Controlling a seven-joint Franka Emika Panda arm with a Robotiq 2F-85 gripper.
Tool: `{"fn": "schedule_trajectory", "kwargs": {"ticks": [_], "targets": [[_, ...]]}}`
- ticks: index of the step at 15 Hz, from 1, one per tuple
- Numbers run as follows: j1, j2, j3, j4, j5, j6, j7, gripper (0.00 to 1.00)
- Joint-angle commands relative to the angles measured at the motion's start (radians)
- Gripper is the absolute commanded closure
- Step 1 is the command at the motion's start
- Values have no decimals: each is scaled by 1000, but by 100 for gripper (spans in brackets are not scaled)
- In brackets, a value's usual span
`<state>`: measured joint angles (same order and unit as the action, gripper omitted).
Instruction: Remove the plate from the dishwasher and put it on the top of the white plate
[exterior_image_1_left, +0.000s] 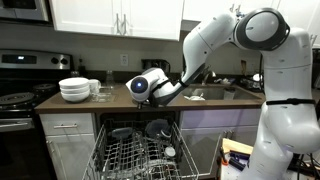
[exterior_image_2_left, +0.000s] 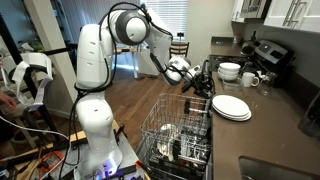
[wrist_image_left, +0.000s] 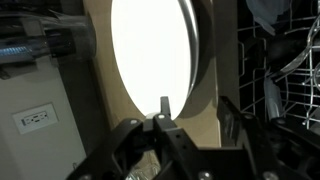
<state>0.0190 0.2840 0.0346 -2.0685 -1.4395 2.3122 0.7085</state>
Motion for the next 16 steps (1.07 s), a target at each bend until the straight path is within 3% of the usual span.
{"fn": "schedule_trajectory", "kwargs": {"ticks": [1,3,7,9,10,13,16], "targets": [[17,-26,7,-7,24,-43,-54,43],[27,-35,14,-10,32,-70,-62,41],[57,-56,36,-13,52,-138,-79,19],[70,-65,49,-13,80,-163,-95,13],[77,-70,56,-14,88,-173,-99,16],[94,-89,73,-18,112,-177,-115,12],[102,-109,86,-28,123,-148,-124,0]]}}
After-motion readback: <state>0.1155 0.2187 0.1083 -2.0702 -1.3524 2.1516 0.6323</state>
